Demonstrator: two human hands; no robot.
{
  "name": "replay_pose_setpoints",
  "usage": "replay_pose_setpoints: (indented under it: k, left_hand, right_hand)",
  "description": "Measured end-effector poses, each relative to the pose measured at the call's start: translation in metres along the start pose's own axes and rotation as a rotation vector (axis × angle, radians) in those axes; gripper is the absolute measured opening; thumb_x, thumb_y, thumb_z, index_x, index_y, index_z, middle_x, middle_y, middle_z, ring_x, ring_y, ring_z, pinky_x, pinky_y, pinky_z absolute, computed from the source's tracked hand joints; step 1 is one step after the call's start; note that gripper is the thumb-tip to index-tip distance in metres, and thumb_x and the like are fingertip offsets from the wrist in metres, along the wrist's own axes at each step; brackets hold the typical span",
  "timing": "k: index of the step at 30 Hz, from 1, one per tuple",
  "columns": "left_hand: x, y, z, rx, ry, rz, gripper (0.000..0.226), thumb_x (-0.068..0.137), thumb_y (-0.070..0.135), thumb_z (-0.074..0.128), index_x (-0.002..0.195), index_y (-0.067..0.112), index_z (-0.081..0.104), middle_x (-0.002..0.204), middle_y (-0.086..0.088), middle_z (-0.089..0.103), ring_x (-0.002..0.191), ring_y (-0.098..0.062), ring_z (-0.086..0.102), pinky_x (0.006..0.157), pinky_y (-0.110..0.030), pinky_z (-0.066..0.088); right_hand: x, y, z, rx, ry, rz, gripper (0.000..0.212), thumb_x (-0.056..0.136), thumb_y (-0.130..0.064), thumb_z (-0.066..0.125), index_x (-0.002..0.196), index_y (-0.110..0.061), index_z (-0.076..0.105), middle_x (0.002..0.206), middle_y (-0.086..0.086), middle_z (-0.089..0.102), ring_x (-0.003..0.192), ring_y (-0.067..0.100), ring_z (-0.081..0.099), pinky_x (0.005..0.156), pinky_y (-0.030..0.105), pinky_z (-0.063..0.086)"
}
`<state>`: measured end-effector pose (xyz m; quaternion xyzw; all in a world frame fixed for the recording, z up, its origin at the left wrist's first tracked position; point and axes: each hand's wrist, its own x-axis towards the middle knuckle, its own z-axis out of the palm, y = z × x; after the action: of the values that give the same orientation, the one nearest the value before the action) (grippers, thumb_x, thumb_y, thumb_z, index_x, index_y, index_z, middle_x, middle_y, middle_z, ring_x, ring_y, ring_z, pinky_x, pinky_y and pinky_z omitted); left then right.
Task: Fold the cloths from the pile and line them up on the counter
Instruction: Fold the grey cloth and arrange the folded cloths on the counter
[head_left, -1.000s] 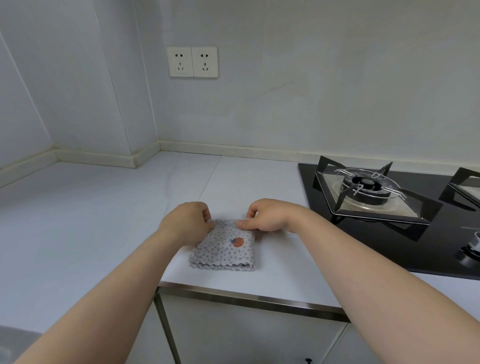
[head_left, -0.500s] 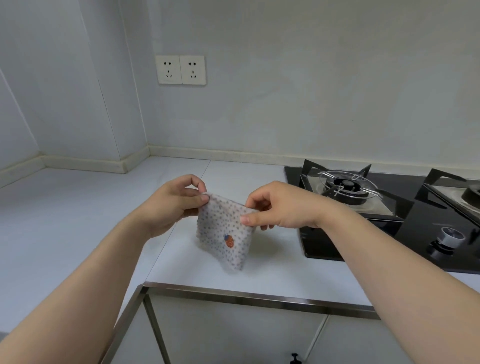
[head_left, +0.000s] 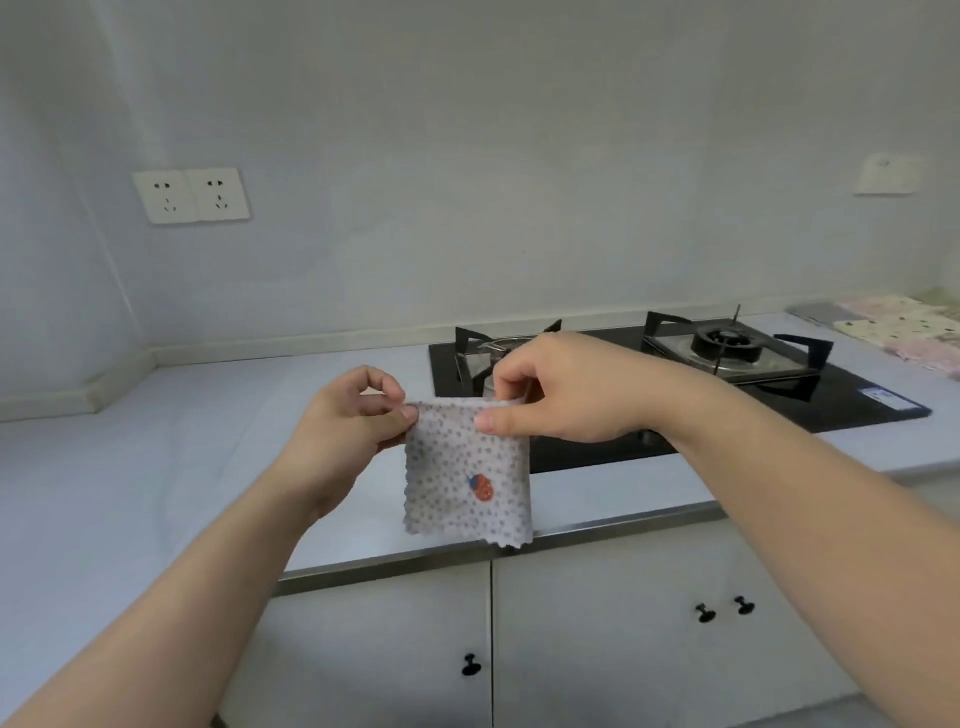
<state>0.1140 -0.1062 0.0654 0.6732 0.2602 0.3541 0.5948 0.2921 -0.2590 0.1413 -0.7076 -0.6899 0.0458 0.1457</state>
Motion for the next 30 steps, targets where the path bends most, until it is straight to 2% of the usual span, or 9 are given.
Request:
replay_pose_setpoints:
  k: [2,4,6,9,12,16,19,22,30]
  left_hand:
    - [-0.003,0.001,0.032,0.04,-0.031,0.008,0.02,0.093,-0.004,0.061,0.105,0.012,0.066,0.083,-0.01,0.07,0.082,-0.019,0.067,0.077,-0.027,0.054]
    - [-0.008,0.001,0.066,0.139,-0.05,0.05,0.025,0.095,-0.002,0.058,0.102,0.019,0.072,0.091,-0.006,0.073,0.087,-0.017,0.068,0.078,-0.026,0.054]
    - [-0.012,0.0,0.104,0.189,-0.041,0.079,0.027,0.096,0.001,0.056,0.091,0.021,0.074,0.092,-0.005,0.074,0.086,-0.017,0.068,0.074,-0.026,0.056]
    - [-0.016,-0.002,0.163,0.127,-0.046,0.035,0.02,0.098,0.003,0.053,0.094,0.013,0.07,0.094,-0.006,0.072,0.086,-0.019,0.066,0.073,-0.026,0.056]
    - [-0.018,-0.008,0.223,0.109,-0.089,0.021,0.018,0.099,0.007,0.05,0.095,0.015,0.066,0.091,-0.007,0.067,0.085,-0.023,0.062,0.08,-0.042,0.054]
    - [-0.005,-0.015,0.292,0.256,-0.088,0.104,0.02,0.098,0.013,0.049,0.092,0.026,0.063,0.093,0.003,0.067,0.088,-0.018,0.06,0.081,-0.04,0.05]
    - [0.019,-0.024,0.34,0.292,-0.125,0.109,0.021,0.098,0.012,0.05,0.091,0.027,0.063,0.093,0.003,0.065,0.088,-0.016,0.06,0.078,-0.038,0.053]
    - [0.046,-0.029,0.38,0.33,-0.199,0.11,0.022,0.099,0.012,0.05,0.092,0.029,0.062,0.097,0.005,0.063,0.09,-0.01,0.057,0.075,-0.029,0.046]
    - [0.075,0.052,0.47,0.424,-0.325,0.119,0.017,0.1,0.017,0.05,0.107,0.028,0.06,0.095,0.007,0.065,0.086,-0.014,0.062,0.077,-0.039,0.054]
  right_hand:
    - [-0.026,0.011,-0.004,-0.063,0.094,0.07,0.035,0.091,-0.053,0.062,0.078,-0.02,0.058,0.076,-0.005,0.058,0.07,0.014,0.052,0.06,0.032,0.04]
    - [-0.054,0.024,-0.005,-0.125,0.157,0.142,0.029,0.09,-0.05,0.064,0.082,-0.023,0.056,0.077,-0.008,0.059,0.071,0.01,0.053,0.058,0.03,0.039]
    - [-0.087,0.04,-0.005,-0.048,0.194,0.186,0.022,0.089,-0.046,0.068,0.086,-0.027,0.056,0.076,-0.012,0.059,0.073,0.001,0.051,0.06,0.027,0.039]
    - [-0.134,0.066,-0.004,0.113,0.313,0.276,0.019,0.089,-0.038,0.071,0.089,-0.026,0.057,0.071,-0.013,0.058,0.069,0.004,0.053,0.064,0.028,0.046]
    - [-0.175,0.102,-0.001,0.165,0.415,0.373,0.019,0.088,-0.037,0.071,0.084,-0.029,0.054,0.07,-0.012,0.059,0.066,0.004,0.051,0.064,0.031,0.047]
    - [-0.207,0.152,-0.003,0.011,0.357,0.46,0.021,0.087,-0.048,0.065,0.082,-0.03,0.057,0.076,-0.011,0.06,0.077,0.007,0.055,0.065,0.032,0.047]
    - [-0.216,0.193,-0.009,-0.264,0.341,0.52,0.028,0.091,-0.05,0.056,0.082,-0.024,0.057,0.081,-0.007,0.064,0.083,0.019,0.061,0.06,0.031,0.04]
    - [-0.219,0.229,-0.015,-0.256,0.307,0.554,0.037,0.09,-0.058,0.052,0.081,-0.023,0.063,0.076,-0.006,0.063,0.077,0.02,0.061,0.057,0.027,0.043]
    - [-0.261,0.28,-0.114,-0.126,0.349,0.729,0.037,0.095,-0.055,0.048,0.093,-0.021,0.063,0.089,-0.003,0.064,0.086,0.02,0.06,0.07,0.036,0.052]
